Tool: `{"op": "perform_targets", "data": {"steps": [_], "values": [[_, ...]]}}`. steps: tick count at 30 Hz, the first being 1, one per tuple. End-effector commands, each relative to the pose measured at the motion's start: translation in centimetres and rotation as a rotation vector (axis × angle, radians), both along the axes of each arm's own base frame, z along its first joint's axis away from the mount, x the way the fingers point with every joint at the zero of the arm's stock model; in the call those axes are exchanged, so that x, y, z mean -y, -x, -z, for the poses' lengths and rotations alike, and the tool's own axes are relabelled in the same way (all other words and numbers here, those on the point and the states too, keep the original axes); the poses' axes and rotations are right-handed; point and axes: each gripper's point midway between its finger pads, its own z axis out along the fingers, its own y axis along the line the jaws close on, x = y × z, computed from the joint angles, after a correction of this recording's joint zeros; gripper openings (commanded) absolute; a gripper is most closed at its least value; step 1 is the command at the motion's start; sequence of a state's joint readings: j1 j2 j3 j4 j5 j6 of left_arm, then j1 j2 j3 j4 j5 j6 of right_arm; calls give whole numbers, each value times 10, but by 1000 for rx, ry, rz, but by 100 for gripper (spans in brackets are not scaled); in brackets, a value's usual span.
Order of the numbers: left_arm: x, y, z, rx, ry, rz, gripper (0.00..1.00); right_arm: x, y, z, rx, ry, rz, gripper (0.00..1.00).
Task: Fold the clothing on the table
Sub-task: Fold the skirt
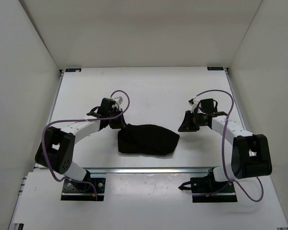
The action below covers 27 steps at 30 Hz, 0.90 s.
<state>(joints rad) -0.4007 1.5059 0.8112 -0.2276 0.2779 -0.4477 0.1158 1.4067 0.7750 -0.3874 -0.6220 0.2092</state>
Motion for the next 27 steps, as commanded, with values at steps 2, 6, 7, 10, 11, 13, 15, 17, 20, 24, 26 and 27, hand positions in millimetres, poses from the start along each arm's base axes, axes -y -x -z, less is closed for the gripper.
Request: {"op": "perform_targets", "data": {"steps": [2,6,7,10,11,13,15,17,20,24,26,27], "values": [[-59,-23,14,45,-246,-93,24,41,-13,24,-7,179,112,20],[-53,-46,-16,110,-242,-77,88,47,-27,1,55,181,150,62],[-51,-51,-26,130,-230,-70,96,48,-29,-5,71,180,163,69],[-46,-60,-52,182,-223,-50,98,49,-34,-29,157,153,184,89],[-44,-61,-57,193,-225,-43,99,45,-34,-38,177,135,184,92],[-49,-61,-70,219,-228,-55,99,35,-31,-47,194,116,169,89],[-54,-58,-75,223,-229,-71,99,23,-26,-47,173,90,151,85],[-62,-49,-72,206,-230,-93,99,3,-23,-49,184,62,98,85],[-66,-31,-63,187,-224,-94,96,-22,-19,-49,183,32,39,85],[-73,-3,-44,135,-232,-114,91,-59,-23,-55,214,36,-89,85],[-76,4,-45,131,-214,-140,89,-74,-24,-54,222,62,-152,85],[-79,9,-38,107,-213,-160,89,-85,-26,-61,254,68,-189,85]]}}
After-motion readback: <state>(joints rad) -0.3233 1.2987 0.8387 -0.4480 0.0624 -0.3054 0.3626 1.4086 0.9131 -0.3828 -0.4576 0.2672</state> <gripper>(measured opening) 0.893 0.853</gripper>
